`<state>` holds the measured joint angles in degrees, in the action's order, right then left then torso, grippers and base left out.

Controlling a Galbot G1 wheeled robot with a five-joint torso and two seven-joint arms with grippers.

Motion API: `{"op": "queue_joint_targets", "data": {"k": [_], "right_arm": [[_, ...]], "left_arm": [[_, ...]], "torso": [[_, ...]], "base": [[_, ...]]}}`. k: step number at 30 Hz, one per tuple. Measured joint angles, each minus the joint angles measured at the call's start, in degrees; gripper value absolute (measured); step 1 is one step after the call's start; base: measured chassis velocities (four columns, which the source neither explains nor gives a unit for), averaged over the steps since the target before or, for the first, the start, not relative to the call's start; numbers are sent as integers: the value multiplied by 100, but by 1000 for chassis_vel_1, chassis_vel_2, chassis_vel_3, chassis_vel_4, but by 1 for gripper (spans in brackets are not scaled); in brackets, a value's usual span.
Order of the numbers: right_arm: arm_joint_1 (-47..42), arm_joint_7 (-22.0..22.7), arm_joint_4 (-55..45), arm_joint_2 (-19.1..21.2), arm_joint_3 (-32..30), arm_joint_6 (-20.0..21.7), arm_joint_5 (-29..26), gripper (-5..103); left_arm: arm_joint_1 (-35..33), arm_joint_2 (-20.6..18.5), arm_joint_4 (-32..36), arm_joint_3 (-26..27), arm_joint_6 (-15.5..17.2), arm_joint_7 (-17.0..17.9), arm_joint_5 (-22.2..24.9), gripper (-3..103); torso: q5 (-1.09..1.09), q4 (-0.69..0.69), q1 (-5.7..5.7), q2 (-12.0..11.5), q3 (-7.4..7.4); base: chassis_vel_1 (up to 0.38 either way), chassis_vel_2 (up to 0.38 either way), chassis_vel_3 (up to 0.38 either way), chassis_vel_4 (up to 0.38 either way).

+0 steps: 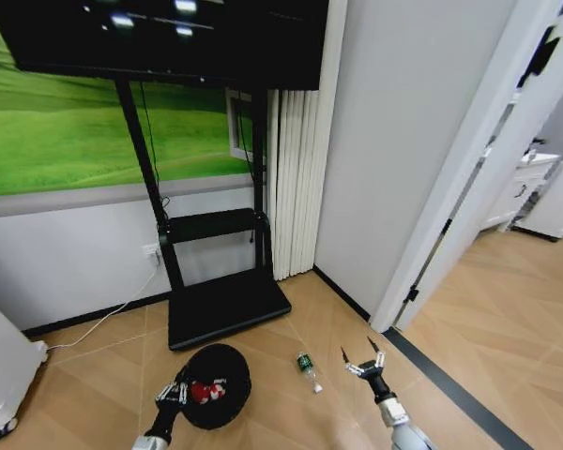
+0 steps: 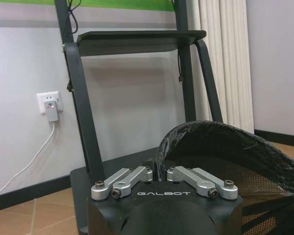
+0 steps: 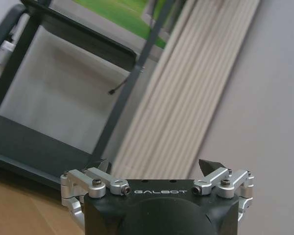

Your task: Pick up the trash bin and place the garbage on the floor into it.

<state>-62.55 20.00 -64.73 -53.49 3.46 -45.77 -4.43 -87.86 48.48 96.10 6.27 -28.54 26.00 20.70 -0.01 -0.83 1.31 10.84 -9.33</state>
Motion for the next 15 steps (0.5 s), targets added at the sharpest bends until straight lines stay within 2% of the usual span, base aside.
{"op": "queue_joint_targets", "data": {"k": [4, 6, 15], "right_arm": [[304, 31, 81, -91, 450, 0, -122, 100], [380, 30, 132, -122, 586, 0, -154, 100], [393, -70, 229, -132, 563, 0, -247, 100]], "left_arm": [[-154, 3, 40, 93, -52, -52, -1, 7], [-225, 3, 43, 149, -57, -74, 57, 7], [-203, 115, -66, 109, -77, -58, 7, 7]], "torso": [[-1, 1, 0, 0, -2], [2, -3, 0, 2, -3], [1, -3, 2, 12, -8]], "base": [[0, 0, 0, 0], [0, 0, 0, 0], [0, 0, 0, 0]]}}
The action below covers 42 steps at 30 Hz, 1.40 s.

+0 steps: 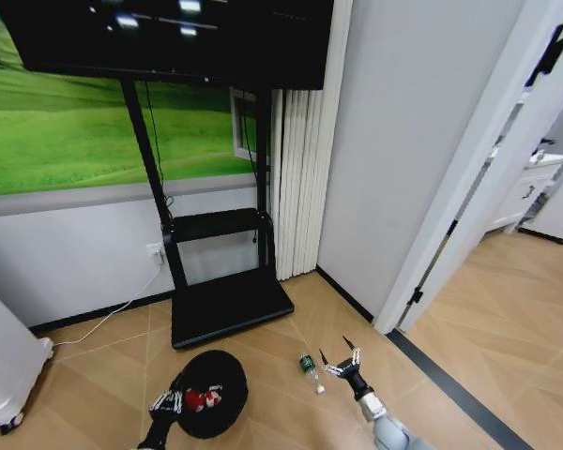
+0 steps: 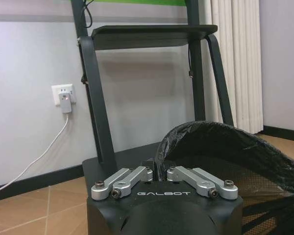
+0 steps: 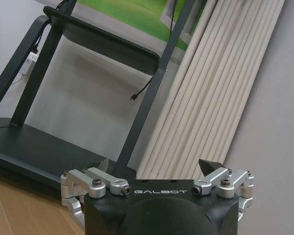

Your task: Pick up the trash bin and place the garbage on the floor into it.

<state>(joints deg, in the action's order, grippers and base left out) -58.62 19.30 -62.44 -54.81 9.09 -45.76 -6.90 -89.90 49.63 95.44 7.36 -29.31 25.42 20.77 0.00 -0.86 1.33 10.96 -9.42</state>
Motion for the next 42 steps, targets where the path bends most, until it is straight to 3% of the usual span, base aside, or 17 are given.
{"op": "queue_joint_targets", "data": {"k": [10, 18, 23, 25, 34, 42], "right_arm": [[-112, -133, 37, -7, -126, 0, -34, 100], [-140, -189, 381, -22, 103, 135, -33, 100], [64, -349, 592, 50, 673, 392, -693, 100], [161, -667, 612, 100, 1052, 414, -1255, 100], [551, -1048, 1337, -220, 1630, 366, -1697, 100], [975, -1123, 2145, -694, 2018, 600, -2283, 100]], "left_arm": [[185, 67, -134, -110, 48, 109, -5, 7], [150, 3, -145, -39, 66, 152, 137, 7], [67, -42, -171, 62, 65, 165, 171, 7], [42, -18, -191, 96, 46, 165, 174, 7], [-81, 54, -207, 147, -19, 151, 155, 7], [-173, 53, -166, 233, -20, 145, 180, 7]], "torso": [[-1, 4, 3, 6, -4], [0, -2, 5, 9, -6], [0, 2, 5, 11, -6], [0, 0, 6, 11, -7], [1, 1, 6, 13, -7], [1, 0, 7, 13, -8]], "base": [[31, 40, 44, 48], [0, 0, 0, 0], [0, 0, 0, 0], [0, 0, 0, 0], [0, 0, 0, 0], [0, 0, 0, 0]]}}
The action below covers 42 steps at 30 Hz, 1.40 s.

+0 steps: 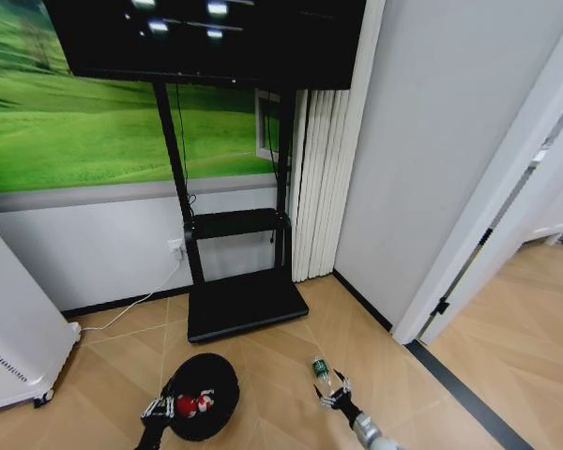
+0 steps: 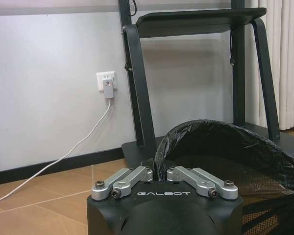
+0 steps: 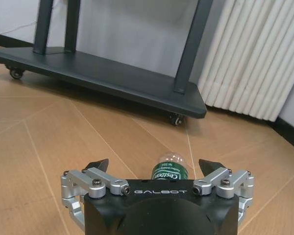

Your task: Pick up the trash bin and place the garbage on the floor into it.

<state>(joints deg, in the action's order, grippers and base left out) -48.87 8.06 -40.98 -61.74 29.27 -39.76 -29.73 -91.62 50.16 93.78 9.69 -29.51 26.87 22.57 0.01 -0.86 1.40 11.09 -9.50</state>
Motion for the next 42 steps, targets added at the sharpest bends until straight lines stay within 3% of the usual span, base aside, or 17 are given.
{"op": "queue_joint_targets", "data": {"k": [7, 22, 35, 40, 42], "right_arm": [[251, -224, 657, -516, 53, 63, -163, 100], [535, -414, 1398, -841, -200, 153, -124, 101], [571, -611, 1863, -1127, -435, 275, -70, 93], [607, -694, 1995, -1150, -504, 339, -66, 87], [606, -727, 2041, -1151, -533, 374, -51, 78]], "left_arm": [[18, 73, -44, -9, -14, 6, -4, 7], [180, 92, -162, -124, -39, -6, 10, 7], [331, 50, -263, -229, -63, -55, 94, 7], [351, 33, -283, -244, -66, -73, 137, 7], [367, 37, -300, -264, -81, -78, 153, 7]], "torso": [[-1, 1, 0, 1, 0], [-1, 0, 0, 2, -1], [-2, 0, 0, 2, -1], [-1, 1, 0, 2, -1], [-1, 1, 0, 2, -1]], "base": [[0, 0, 0, 0], [0, 0, 0, 0], [0, 0, 0, 0], [0, 0, 0, 0], [0, 0, 0, 0]]}}
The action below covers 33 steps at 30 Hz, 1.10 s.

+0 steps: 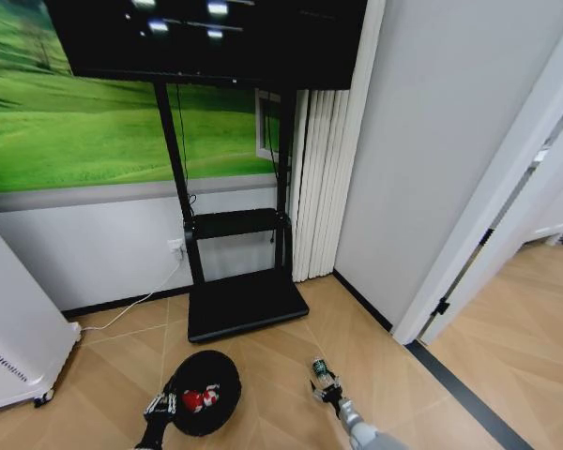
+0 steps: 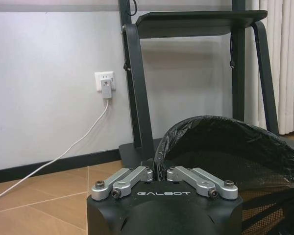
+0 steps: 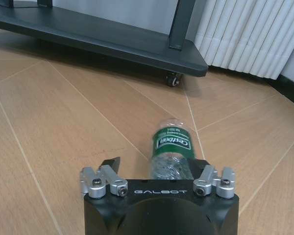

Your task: Pick up the trash bin and place the garbage on the floor into it.

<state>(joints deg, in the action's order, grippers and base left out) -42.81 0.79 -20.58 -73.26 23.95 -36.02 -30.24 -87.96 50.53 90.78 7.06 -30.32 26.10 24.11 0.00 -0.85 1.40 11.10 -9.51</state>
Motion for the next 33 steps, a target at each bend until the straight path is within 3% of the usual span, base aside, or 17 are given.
{"op": "queue_joint_targets", "data": {"k": [4, 10, 13, 15, 18, 20, 22, 26, 27, 28, 33], "right_arm": [[-59, -25, 44, -25, -43, 12, 31, 61], [-112, -102, 81, -45, -88, -28, 40, 46], [-154, -156, 74, -50, -107, -105, 33, 30], [-190, -153, -2, -25, -108, -148, 25, 28], [-312, 7, -399, 224, -81, -305, 158, 19], [-337, 55, -478, 301, -110, -399, 346, 19], [-438, 228, -827, 595, -326, -749, 1147, 18], [-559, 422, -1358, 1006, -408, -886, 1474, 18], [-611, 544, -1617, 1166, -486, -948, 1777, 18], [-675, 692, -2007, 1334, -578, -983, 2200, 18], [-691, 930, -2950, 1706, -420, -995, 2492, 18]], "left_arm": [[31, -6, -1, -30, 4, -8, 26, 7], [68, -25, 9, -51, 19, -28, 72, 7], [69, -44, 13, -54, 18, -49, 86, 7], [68, -66, 18, -47, 17, -57, 95, 7], [80, -143, 8, -14, 20, -60, 105, 7], [98, -158, -11, -6, 23, -48, 108, 7], [169, -202, -93, 0, 38, -24, 138, 7], [224, -225, -141, -12, 53, -5, 159, 7], [261, -246, -149, -37, 74, 5, 174, 7], [304, -270, -157, -73, 98, 6, 185, 7], [442, -314, -193, -175, 148, 38, 226, 7]], "torso": [[0, -1, 0, 0, 0], [2, -1, 0, 1, 0], [2, -1, 0, 1, 0], [2, -1, 0, 0, 0], [-2, 1, 0, 0, -1], [0, 1, 0, 0, -1], [-3, -1, 1, 0, -1], [1, 1, 1, 0, 0], [7, -2, 1, 1, 0], [-4, -2, 0, 0, -1], [5, -1, 0, 1, 0]], "base": [[0, 0, 0, 0], [0, 0, 0, 0], [0, 0, 0, 0], [0, 0, 0, 0], [0, 0, 0, 0], [0, 0, 0, 0], [0, 0, 0, 0], [0, 0, 0, 0], [0, 0, 0, 0], [0, 0, 0, 0], [0, 0, 0, 0]]}}
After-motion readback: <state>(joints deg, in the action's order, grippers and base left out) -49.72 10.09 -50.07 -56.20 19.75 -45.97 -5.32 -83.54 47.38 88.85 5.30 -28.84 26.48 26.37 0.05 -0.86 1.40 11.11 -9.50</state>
